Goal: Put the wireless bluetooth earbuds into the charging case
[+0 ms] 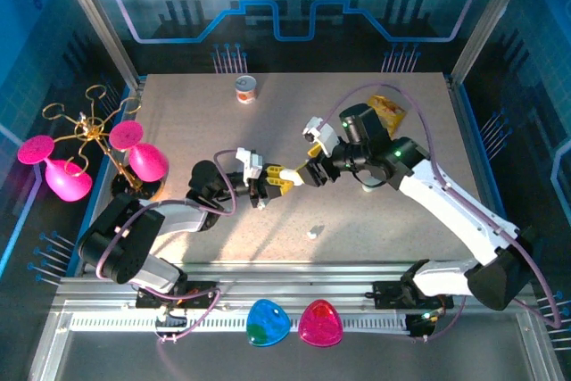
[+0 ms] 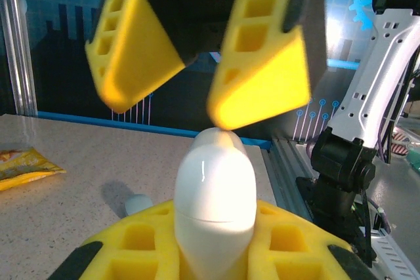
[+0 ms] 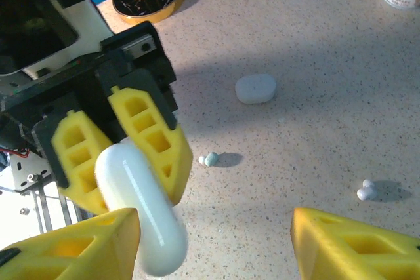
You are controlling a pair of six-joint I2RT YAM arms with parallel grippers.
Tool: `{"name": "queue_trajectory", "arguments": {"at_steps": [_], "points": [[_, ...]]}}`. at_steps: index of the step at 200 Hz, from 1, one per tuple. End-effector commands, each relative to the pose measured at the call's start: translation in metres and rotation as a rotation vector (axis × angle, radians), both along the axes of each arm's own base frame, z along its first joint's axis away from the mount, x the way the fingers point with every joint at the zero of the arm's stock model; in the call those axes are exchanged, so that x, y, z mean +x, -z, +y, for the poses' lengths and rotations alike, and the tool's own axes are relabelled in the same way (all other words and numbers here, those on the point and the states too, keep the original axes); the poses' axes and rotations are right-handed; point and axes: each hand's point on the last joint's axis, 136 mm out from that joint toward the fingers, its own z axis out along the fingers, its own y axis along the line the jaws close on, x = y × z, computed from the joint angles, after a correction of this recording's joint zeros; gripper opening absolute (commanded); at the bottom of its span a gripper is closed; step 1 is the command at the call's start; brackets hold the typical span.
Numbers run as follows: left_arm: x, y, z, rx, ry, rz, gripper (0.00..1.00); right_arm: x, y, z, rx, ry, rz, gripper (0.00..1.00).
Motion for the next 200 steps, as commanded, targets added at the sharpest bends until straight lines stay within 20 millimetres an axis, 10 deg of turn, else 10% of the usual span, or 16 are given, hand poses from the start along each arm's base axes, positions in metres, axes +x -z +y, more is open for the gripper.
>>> {"name": "queue_trajectory", "arguments": {"at_steps": [1,131,200], "points": [[0.006,-0.024,0.000,-0.052,-0.003,-0.031,0.00,-0.016,-0.004,0.003,0.030,-0.083,-0.036,0.61],[-0.011,-0.029,-0.002,-0.046,0.097,0.006,0.04,-0.033,0.012,0.016,0.111,-0.273,-0.025,0.17],[0.017,-0.010,0.011,-0.029,-0.128,-0.053,0.88,0.022,0.025,-0.009,0.155,0.017,-0.026,0.17]]}}
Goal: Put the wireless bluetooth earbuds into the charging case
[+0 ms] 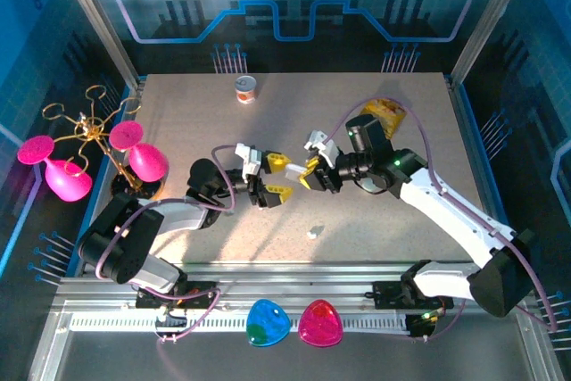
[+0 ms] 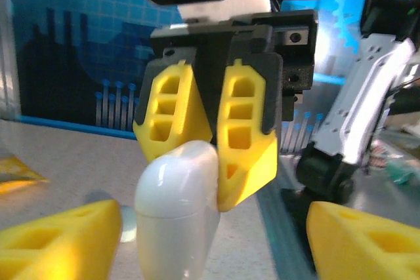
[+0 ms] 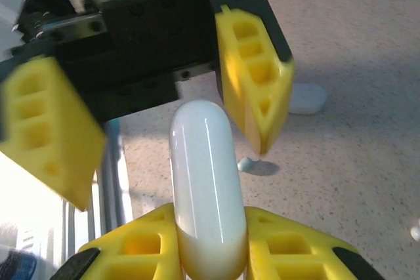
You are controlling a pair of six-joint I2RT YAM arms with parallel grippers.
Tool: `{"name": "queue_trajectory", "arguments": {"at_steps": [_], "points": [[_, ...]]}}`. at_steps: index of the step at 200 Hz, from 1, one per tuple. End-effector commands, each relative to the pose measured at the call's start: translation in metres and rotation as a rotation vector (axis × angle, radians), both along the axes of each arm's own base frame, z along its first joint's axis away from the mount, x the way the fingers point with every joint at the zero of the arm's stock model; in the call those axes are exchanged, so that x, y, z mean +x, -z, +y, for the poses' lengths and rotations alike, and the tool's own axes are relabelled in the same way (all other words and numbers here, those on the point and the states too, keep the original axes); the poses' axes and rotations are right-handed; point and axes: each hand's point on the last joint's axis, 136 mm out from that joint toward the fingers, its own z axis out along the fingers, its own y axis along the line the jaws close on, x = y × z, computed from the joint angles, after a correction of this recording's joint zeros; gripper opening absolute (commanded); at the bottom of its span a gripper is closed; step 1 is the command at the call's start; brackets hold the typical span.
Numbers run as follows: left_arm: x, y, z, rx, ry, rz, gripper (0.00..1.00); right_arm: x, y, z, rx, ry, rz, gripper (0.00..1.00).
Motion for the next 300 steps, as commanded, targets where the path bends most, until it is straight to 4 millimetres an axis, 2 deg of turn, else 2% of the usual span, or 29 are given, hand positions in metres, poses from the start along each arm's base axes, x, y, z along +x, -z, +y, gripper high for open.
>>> {"name": "queue_trajectory", "arguments": {"at_steps": [1,16,32,56,81,99,140,158,183,198,214,228,256,278,300], "points": [[0.016,0.003,0.011,0.004,-0.148,-0.073,0.88,0.033,-0.002,-0.012,0.053,0.166,-0.007,0.17],[0.031,0.020,0.018,0.070,-0.248,-0.063,0.93,0.062,0.009,-0.024,0.086,0.315,0.055,0.16],[0.042,0.039,0.022,0.168,-0.321,-0.040,0.95,0.084,0.021,-0.032,0.124,0.408,0.132,0.16],[0.046,0.061,0.030,0.307,-0.388,-0.044,0.99,0.118,0.047,-0.048,0.124,0.576,0.221,0.16],[0.047,0.076,0.039,0.423,-0.445,-0.038,0.99,0.154,0.088,-0.076,0.078,0.770,0.382,0.16],[0.044,0.085,0.042,0.482,-0.444,-0.022,0.99,0.179,0.119,-0.087,0.035,0.846,0.445,0.17],[0.057,0.093,0.063,0.558,-0.586,0.067,0.99,0.219,0.173,-0.091,0.006,0.911,0.547,0.18],[0.061,0.095,0.074,0.582,-0.646,0.100,0.99,0.231,0.189,-0.093,0.004,0.935,0.577,0.19],[0.069,0.099,0.090,0.619,-0.729,0.218,0.99,0.238,0.206,-0.098,0.000,0.961,0.618,0.22],[0.073,0.105,0.101,0.652,-0.784,0.309,0.99,0.239,0.208,-0.103,-0.006,0.976,0.619,0.29],[0.081,0.113,0.119,0.702,-0.889,0.397,0.99,0.238,0.201,-0.116,-0.005,1.010,0.600,0.40],[0.088,0.121,0.135,0.764,-0.972,0.455,0.99,0.237,0.185,-0.130,0.015,1.033,0.559,0.49],[0.092,0.141,0.146,0.884,-0.997,0.547,0.99,0.228,0.148,-0.148,0.016,1.039,0.449,0.61],[0.096,0.154,0.154,0.972,-1.018,0.579,0.99,0.213,0.119,-0.146,0.024,0.986,0.359,0.64],[0.099,0.166,0.163,1.070,-1.032,0.586,0.99,0.195,0.102,-0.138,0.045,0.932,0.310,0.65]]}}
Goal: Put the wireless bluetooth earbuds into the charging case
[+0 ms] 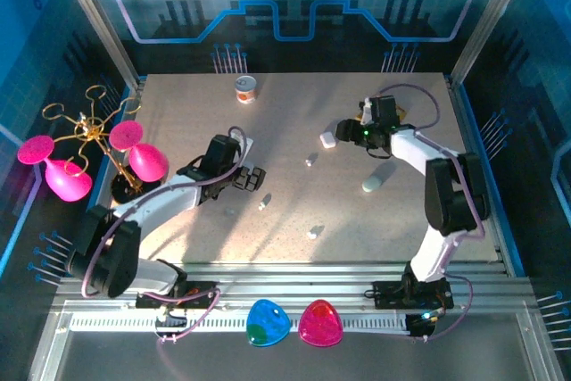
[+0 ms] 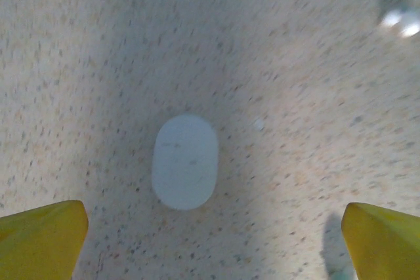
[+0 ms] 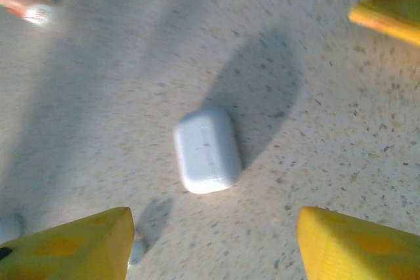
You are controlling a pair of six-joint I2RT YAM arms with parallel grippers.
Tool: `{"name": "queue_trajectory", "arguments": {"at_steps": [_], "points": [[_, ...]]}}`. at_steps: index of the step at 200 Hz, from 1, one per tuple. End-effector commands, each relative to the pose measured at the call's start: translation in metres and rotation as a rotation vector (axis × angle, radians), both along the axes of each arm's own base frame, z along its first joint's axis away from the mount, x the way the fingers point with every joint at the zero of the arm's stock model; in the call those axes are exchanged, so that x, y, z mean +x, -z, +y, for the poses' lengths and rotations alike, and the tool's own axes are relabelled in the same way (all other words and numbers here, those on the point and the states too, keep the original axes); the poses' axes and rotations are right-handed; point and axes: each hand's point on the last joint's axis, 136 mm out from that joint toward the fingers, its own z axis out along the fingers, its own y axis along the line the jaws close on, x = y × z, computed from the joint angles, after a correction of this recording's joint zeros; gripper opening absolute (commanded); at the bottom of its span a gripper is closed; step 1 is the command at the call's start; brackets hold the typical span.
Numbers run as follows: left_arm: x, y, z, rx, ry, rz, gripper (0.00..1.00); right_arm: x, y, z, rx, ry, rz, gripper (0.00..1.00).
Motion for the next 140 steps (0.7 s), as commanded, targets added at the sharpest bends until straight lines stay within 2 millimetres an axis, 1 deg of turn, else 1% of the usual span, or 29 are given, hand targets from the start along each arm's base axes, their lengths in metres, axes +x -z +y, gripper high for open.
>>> {"name": "queue_trajectory", "arguments": {"at_steps": [1,15,33,48,62,82,113,131,140], "points": [[-0.002,0.013,0.021,0.124,-0.051,0.084,0.99,-0.016,-0.024,0.007,-0.025,-0.071,-0.091,0.65],[0.001,0.019,0.024,0.164,-0.053,0.117,0.98,-0.024,-0.031,0.009,-0.020,-0.087,-0.107,0.65],[0.004,0.029,0.021,0.166,-0.041,0.164,0.94,-0.032,-0.037,0.011,-0.015,-0.101,-0.120,0.65],[0.006,0.038,0.017,0.161,-0.028,0.208,0.92,-0.036,-0.041,0.013,-0.008,-0.110,-0.131,0.65],[0.008,0.046,0.014,0.158,-0.019,0.244,0.88,-0.039,-0.044,0.016,-0.007,-0.119,-0.139,0.65],[0.010,0.055,0.013,0.143,-0.024,0.286,0.85,-0.043,-0.047,0.016,-0.009,-0.122,-0.145,0.65],[0.011,0.063,0.014,0.122,-0.027,0.323,0.73,-0.046,-0.046,0.013,-0.016,-0.113,-0.147,0.65],[0.012,0.066,0.013,0.122,-0.025,0.331,0.63,-0.048,-0.046,0.013,-0.011,-0.112,-0.145,0.65],[0.012,0.067,0.013,0.121,-0.025,0.334,0.62,-0.048,-0.046,0.014,-0.007,-0.113,-0.144,0.65]]}}
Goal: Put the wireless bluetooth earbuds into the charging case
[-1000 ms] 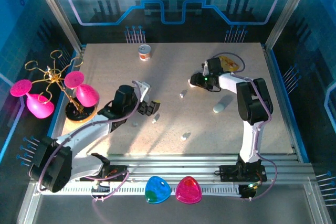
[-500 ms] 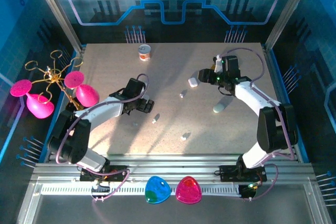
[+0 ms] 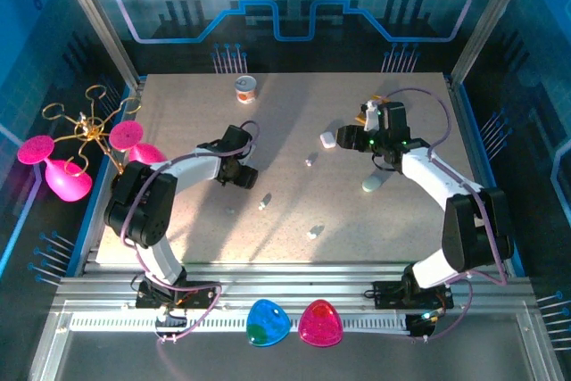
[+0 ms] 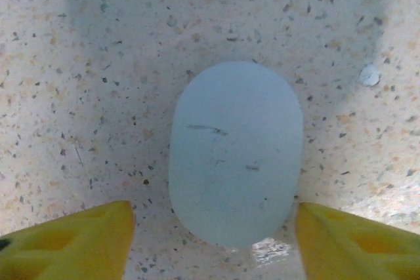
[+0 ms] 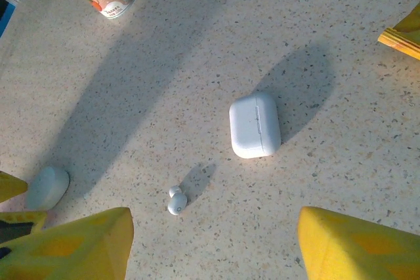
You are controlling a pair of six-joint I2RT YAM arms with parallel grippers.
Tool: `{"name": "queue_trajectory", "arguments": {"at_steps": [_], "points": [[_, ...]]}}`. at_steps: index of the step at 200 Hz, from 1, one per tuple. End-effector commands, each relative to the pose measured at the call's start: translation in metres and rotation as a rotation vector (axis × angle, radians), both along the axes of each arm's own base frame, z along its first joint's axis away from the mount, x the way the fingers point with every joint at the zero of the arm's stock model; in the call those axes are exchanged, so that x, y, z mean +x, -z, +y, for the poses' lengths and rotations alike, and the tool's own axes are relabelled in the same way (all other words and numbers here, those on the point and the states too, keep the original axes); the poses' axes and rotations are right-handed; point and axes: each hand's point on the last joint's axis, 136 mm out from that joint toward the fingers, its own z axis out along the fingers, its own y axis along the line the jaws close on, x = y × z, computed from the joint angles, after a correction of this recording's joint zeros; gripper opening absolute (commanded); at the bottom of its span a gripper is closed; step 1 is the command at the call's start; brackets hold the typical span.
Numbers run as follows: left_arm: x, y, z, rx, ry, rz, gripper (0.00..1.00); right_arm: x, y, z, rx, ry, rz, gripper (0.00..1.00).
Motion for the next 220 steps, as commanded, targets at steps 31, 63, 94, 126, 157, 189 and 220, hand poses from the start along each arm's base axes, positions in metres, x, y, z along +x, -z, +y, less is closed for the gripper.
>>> {"name": "queue_trajectory", "arguments": {"at_steps": [31,63,94,126,157,189,220], "points": [[0.000,0.002,-0.006,-0.026,0.021,0.028,0.57,-0.010,-0.015,0.007,0.020,-0.032,-0.035,0.65],[0.000,0.004,-0.007,-0.026,0.033,0.028,0.47,-0.015,-0.024,0.005,0.019,-0.034,-0.051,0.65],[0.002,0.005,-0.008,-0.030,0.046,0.022,0.36,-0.021,-0.031,0.007,0.031,-0.044,-0.058,0.65],[0.003,0.001,-0.009,-0.034,0.054,0.000,0.34,-0.027,-0.039,0.012,0.040,-0.066,-0.068,0.65],[0.003,-0.004,-0.009,-0.037,0.060,-0.020,0.39,-0.035,-0.041,0.019,0.051,-0.095,-0.060,0.65],[0.006,0.001,-0.006,-0.014,0.060,-0.020,0.57,-0.038,-0.040,0.020,0.053,-0.102,-0.059,0.65],[0.012,0.003,-0.010,-0.016,0.072,-0.017,0.58,-0.038,-0.041,0.021,0.058,-0.102,-0.061,0.65]]}}
